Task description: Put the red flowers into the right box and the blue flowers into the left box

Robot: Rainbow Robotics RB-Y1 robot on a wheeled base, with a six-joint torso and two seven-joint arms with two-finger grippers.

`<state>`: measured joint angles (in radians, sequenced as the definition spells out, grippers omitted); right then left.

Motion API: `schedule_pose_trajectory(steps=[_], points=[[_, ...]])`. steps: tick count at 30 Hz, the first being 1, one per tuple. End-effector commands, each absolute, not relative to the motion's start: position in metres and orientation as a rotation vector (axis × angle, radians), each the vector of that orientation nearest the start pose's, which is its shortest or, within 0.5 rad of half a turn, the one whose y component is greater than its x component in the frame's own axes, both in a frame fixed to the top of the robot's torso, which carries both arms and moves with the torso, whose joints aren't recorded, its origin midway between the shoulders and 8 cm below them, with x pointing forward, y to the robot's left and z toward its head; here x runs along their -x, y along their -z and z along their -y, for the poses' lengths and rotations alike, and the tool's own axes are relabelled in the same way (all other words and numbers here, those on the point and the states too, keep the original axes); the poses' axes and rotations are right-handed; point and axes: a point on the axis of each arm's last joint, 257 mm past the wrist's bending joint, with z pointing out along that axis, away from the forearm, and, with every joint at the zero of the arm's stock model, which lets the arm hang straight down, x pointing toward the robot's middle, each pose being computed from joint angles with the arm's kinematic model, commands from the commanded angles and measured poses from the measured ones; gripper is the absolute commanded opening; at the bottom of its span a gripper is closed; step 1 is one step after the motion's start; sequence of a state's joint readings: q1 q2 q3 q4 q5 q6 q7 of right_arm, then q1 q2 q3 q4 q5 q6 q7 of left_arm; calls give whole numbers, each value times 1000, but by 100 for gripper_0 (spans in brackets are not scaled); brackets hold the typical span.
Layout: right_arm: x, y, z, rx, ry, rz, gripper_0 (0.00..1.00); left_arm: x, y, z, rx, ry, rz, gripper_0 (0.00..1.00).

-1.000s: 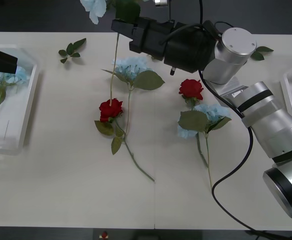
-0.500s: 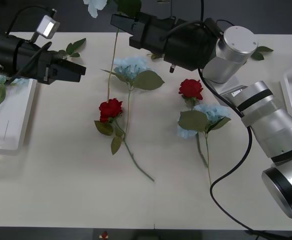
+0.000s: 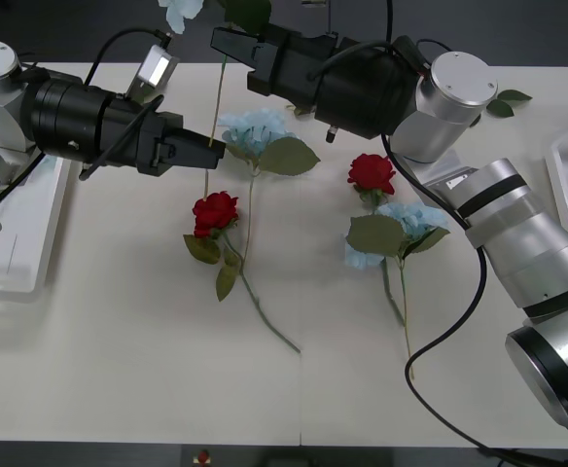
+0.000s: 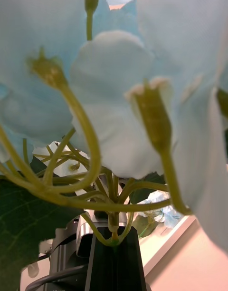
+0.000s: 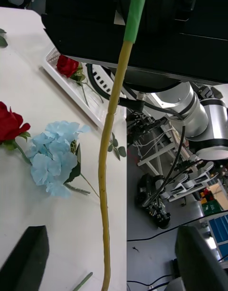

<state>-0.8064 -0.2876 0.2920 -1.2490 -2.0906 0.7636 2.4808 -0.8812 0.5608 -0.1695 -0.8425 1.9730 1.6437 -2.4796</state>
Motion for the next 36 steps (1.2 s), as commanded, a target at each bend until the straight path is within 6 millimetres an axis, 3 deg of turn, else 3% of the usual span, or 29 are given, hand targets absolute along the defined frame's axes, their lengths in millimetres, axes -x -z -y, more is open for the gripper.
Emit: schedule_pose_trajectory(steps=[1,21,22,23,27,31,36], points=[[-510,-69,-103,674,-1392,-1261,0,-470,76,-77,-1122,1450,-1761,0],[-511,-69,-103,663,-1399,-1264,0,-469,79,-76,-1115,1460,-1780,0],[-511,-69,-102,663,-1399,-1265,6,-469,80,-76,-1115,1461,-1783,0],[-511,-70,-103,660,-1401,-1266,20,-469,80,-76,-1114,1461,-1781,0],[-514,-70,-102,646,-1399,-1269,54,-470,79,-76,-1111,1462,-1781,0],[-518,-71,-100,632,-1390,-1268,71,-470,78,-77,-1112,1457,-1780,0],[-521,-71,-98,619,-1377,-1266,82,-471,77,-82,-1107,1450,-1784,0]])
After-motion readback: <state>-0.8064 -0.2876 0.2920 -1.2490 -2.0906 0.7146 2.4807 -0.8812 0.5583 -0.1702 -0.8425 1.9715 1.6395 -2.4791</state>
